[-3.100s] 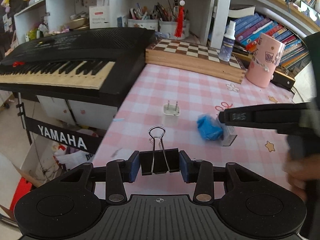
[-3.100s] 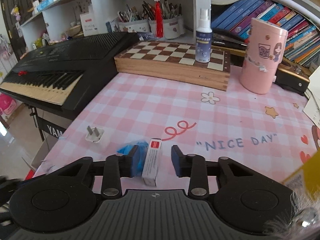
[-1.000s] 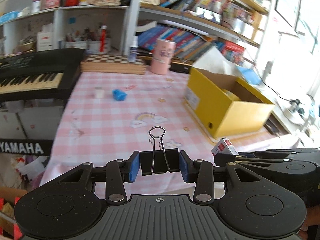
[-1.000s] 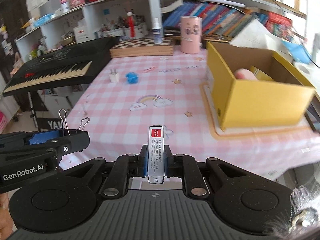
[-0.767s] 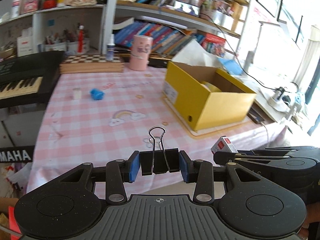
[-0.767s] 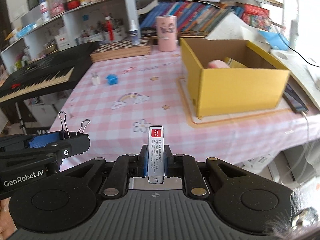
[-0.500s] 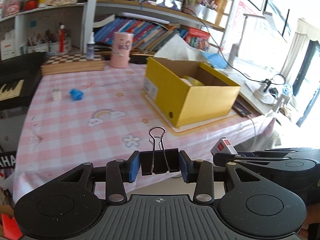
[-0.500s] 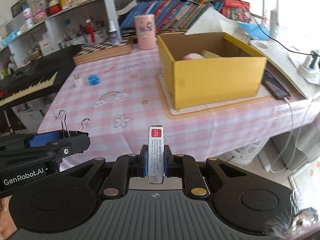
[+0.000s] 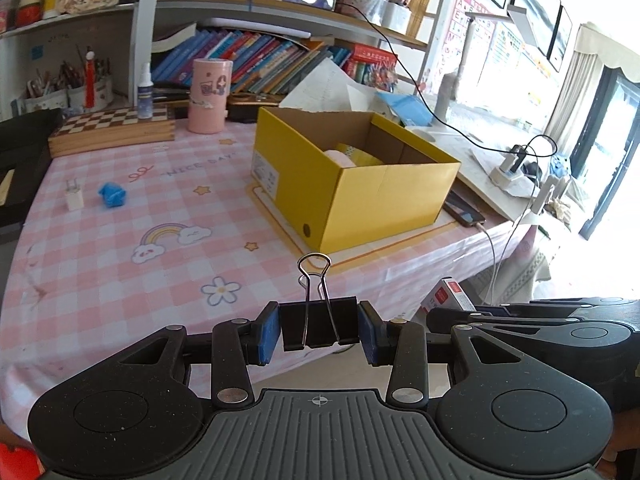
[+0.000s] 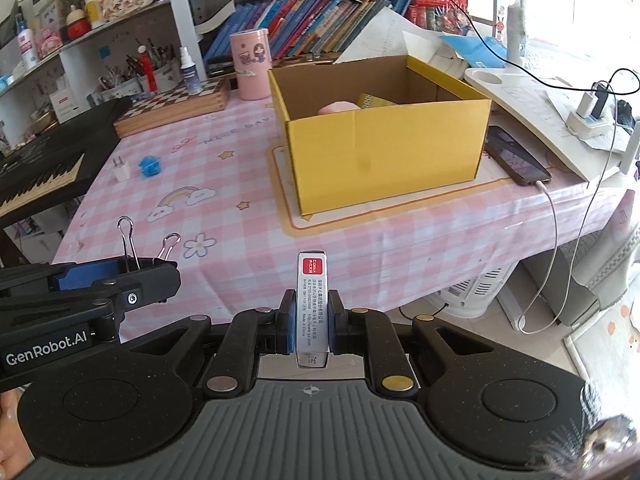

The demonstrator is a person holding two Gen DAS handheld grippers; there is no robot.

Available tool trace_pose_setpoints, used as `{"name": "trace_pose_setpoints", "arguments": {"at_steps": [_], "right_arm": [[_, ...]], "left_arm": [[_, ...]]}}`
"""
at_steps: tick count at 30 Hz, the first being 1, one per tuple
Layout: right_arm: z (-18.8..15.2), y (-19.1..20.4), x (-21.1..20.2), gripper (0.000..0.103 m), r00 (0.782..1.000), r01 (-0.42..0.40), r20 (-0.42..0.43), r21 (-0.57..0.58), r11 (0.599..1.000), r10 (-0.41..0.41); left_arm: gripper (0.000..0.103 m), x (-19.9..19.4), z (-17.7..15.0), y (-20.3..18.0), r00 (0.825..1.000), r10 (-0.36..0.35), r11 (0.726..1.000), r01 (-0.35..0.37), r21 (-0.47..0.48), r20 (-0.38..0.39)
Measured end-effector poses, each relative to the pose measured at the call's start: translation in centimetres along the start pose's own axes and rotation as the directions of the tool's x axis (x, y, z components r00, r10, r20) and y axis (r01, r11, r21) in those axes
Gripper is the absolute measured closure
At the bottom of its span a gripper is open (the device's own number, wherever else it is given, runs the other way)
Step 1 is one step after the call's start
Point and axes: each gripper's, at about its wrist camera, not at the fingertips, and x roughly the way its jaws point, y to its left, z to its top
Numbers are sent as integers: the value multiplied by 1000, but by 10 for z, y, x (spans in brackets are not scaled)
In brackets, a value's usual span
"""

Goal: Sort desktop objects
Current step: 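Carry the binder clip and eraser box in both tools over the yellow box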

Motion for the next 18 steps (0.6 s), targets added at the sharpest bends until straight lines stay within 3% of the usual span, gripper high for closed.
{"name": "trace_pose_setpoints", "arguments": {"at_steps": [18], "right_arm": [[45, -79, 41, 90, 998, -48, -39, 53, 997, 50]], "left_arm": [[64, 57, 40, -60, 999, 32, 997, -30, 68, -30]]}}
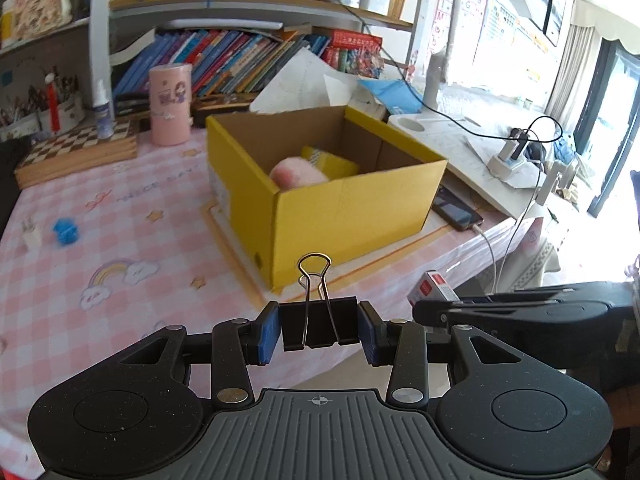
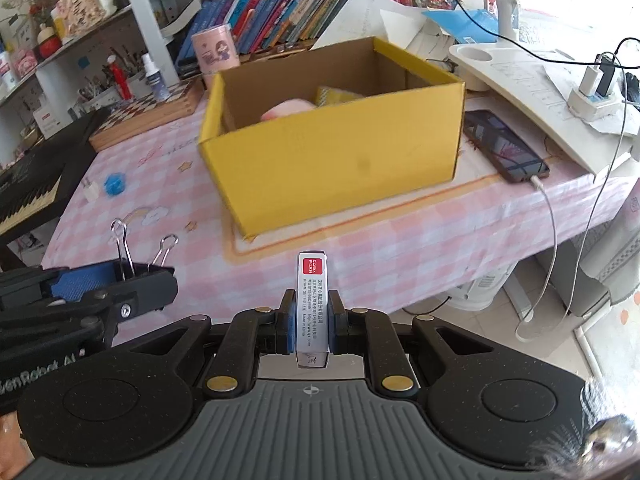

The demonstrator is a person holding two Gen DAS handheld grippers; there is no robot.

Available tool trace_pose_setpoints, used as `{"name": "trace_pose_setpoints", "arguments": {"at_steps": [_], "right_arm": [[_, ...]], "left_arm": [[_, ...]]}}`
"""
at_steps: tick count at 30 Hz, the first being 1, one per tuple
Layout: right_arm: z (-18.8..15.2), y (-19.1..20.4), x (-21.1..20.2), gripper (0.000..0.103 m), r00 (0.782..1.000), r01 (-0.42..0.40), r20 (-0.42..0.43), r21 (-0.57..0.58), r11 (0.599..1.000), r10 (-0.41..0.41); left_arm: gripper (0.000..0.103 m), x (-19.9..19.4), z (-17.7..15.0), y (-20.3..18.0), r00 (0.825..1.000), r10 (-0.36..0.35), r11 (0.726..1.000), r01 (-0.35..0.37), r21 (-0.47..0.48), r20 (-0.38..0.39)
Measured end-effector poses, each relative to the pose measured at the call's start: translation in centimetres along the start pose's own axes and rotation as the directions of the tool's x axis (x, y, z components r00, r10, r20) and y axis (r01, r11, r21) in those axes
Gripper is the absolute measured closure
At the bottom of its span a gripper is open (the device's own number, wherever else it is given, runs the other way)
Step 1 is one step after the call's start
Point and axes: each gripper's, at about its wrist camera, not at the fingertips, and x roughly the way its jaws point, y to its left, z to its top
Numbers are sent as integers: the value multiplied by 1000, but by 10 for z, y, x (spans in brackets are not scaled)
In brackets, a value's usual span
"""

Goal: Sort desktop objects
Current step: 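Carry the binder clip and eraser box in both tools over the yellow box, then open both tools to drop the clip and eraser box into the box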

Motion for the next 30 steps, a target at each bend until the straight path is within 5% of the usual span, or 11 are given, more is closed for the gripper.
{"name": "trace_pose_setpoints", "arguments": {"at_steps": [10, 15, 25, 30], "right_arm": [[57, -48, -4, 90, 989, -3, 147, -74, 997, 13], [95, -66, 2, 90, 977, -32, 203, -119, 992, 56], [149, -70, 45, 90, 969, -106, 192, -251, 962, 156], [166, -64, 81, 90, 977, -146, 105, -307, 940, 186]], "left_arm": [[64, 28, 53, -36, 992, 17, 1000, -19, 14, 122], [64, 52, 83, -37, 985, 87, 996, -88, 0, 149], [64, 109, 104, -23, 981, 181, 981, -175, -84, 66], [63, 128, 105, -20, 980, 197, 974, -196, -114, 0]]}}
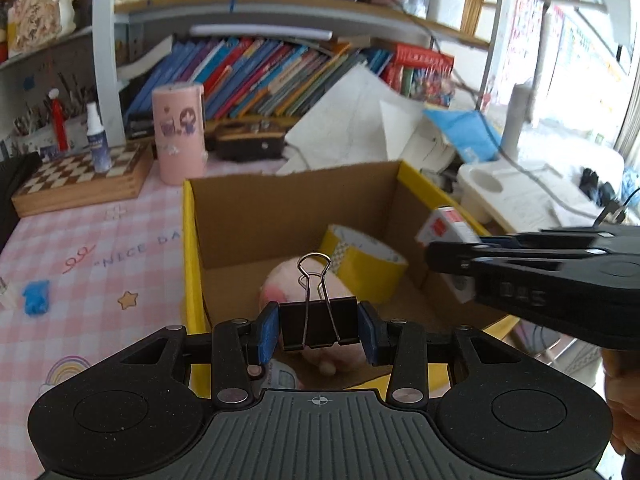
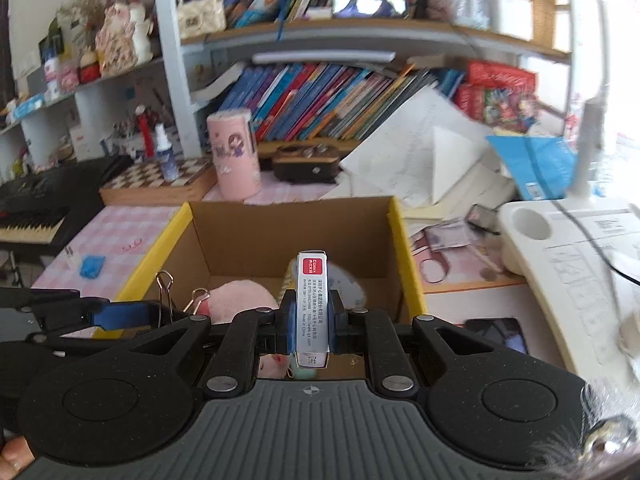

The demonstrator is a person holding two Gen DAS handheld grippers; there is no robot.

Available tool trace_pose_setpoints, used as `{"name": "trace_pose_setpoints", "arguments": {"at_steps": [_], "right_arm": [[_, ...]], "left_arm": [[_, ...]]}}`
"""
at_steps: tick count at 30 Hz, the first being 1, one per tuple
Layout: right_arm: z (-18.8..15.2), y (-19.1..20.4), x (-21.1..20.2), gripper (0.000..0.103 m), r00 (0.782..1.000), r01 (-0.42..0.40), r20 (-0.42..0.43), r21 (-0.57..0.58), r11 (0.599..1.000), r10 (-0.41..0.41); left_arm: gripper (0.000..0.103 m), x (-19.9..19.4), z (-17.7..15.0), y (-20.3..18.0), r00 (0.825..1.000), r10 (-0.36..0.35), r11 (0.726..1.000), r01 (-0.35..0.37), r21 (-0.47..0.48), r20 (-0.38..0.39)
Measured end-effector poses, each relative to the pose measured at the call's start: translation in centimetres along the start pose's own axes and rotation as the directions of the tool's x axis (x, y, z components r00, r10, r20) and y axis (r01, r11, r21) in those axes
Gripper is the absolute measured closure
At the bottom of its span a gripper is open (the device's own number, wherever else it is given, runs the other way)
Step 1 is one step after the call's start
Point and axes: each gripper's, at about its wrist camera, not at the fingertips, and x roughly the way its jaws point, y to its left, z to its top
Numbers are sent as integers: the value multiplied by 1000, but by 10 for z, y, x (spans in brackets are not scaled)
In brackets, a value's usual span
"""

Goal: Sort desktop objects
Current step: 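Open both tools to drop the clip and eraser box into the box, then withdraw both open tools from the box toward the white plug and blue glove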

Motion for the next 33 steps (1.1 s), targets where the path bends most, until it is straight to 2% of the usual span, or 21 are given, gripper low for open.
{"name": "trace_pose_setpoints", "arguments": {"at_steps": [5, 11, 14, 16, 18, 20, 25, 29, 33], "right_arm": [[-2, -4, 35, 90, 994, -30, -101, -23, 999, 28], [-7, -4, 57, 90, 981, -58, -188, -59, 997, 46], [-11, -5, 61, 89, 977, -63, -208, -53, 997, 51], [-13, -6, 61, 89, 976, -67, -212, -40, 997, 57], [-15, -6, 59, 82, 977, -63, -204, -29, 998, 56], [-14, -7, 54, 68, 981, -59, -189, -20, 998, 54], [-11, -5, 25, 59, 993, -46, -110, 5, 999, 47], [-17, -2, -5, 52, 999, -10, -32, 33, 999, 11], [-28, 3, -36, 46, 998, 45, 36, 58, 997, -47]], "left_arm": [[63, 15, 0, -7, 997, 28, 999, -26, 30, -66], [62, 20, 4, -8, 994, 49, 998, -45, 39, -100], [61, 19, 3, -8, 994, 55, 998, -52, 41, -96], [55, 16, 1, -8, 994, 68, 997, -65, 36, -84], [49, 11, 0, -6, 995, 82, 996, -80, 34, -64], [46, 4, -1, -5, 996, 79, 997, -78, 30, -46], [37, -24, -2, -10, 996, 79, 996, -80, 37, 37], [33, -47, -6, -10, 991, 91, 995, -95, 34, 100], [25, -70, -16, -5, 984, 111, 993, -114, 15, 140]]}}
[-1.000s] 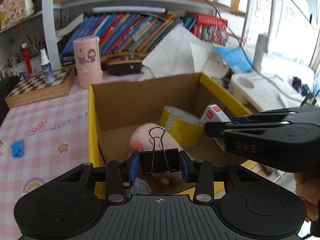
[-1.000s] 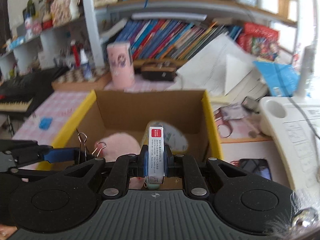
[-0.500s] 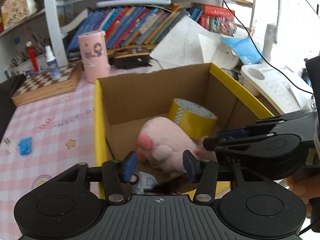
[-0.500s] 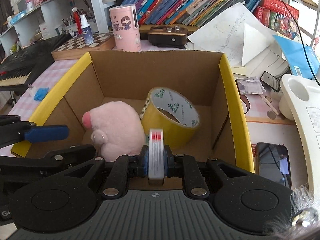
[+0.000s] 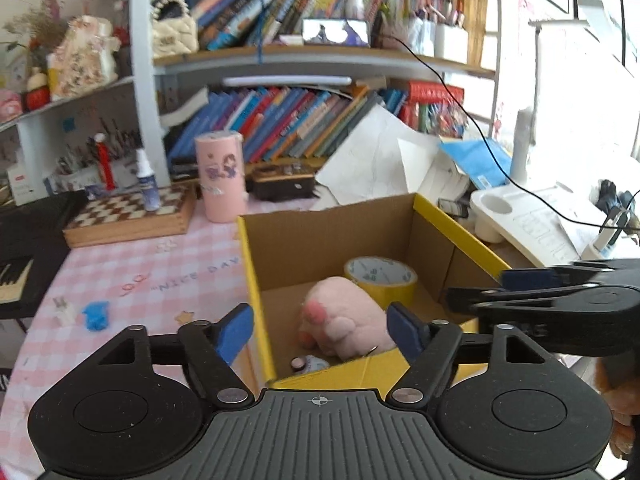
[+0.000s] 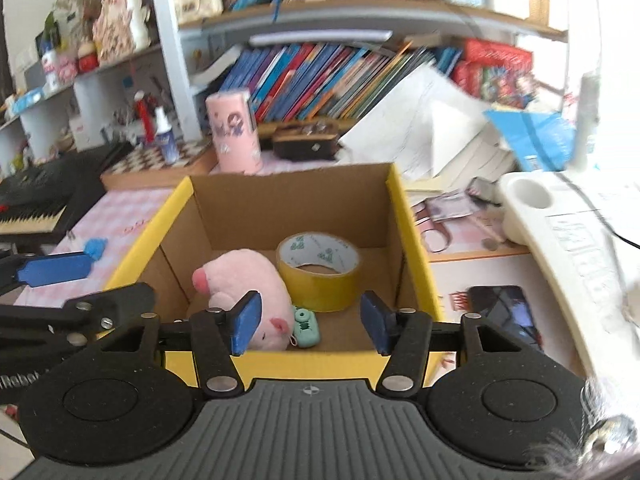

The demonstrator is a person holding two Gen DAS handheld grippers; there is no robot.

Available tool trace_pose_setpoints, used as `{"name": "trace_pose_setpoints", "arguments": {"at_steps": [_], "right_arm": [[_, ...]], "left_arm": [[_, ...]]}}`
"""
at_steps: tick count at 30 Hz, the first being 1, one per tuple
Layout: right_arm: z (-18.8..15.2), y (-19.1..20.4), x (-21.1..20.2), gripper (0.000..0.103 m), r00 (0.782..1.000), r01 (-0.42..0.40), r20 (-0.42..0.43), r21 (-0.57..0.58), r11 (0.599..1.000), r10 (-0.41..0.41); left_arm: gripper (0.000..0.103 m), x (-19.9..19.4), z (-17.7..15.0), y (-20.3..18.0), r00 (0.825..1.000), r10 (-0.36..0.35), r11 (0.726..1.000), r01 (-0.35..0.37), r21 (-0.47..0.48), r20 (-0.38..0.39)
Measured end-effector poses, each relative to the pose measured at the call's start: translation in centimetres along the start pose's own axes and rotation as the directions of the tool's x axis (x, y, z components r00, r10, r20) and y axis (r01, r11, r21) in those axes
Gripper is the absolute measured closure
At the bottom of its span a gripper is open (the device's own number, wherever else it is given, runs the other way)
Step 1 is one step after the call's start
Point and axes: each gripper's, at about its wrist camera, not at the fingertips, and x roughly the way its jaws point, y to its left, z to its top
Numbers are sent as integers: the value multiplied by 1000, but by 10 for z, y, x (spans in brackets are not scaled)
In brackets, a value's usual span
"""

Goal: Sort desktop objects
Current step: 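Withdraw both open tools from the box toward the white plug and blue glove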

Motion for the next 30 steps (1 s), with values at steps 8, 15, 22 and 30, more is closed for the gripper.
{"name": "trace_pose_setpoints", "arguments": {"at_steps": [8, 15, 22, 30], "right_arm": [[-34, 16, -39, 39, 996, 86, 23, 22, 996, -86], [-65, 43, -56, 39, 992, 122, -30, 44, 992, -121], [-82, 82, -70, 36, 992, 120, -47, 58, 991, -118], [-100, 134, -78, 35, 995, 77, -70, 43, 996, -74]], "left_arm": [[21, -31, -33, 25, 999, 29, 998, -30, -50, -23], [21, -50, -63, 51, 995, 55, 995, -62, -74, -86], [21, -73, -84, 81, 992, 71, 994, -80, -80, -106], [21, -98, -105, 113, 991, 67, 993, -78, -86, -120]]}}
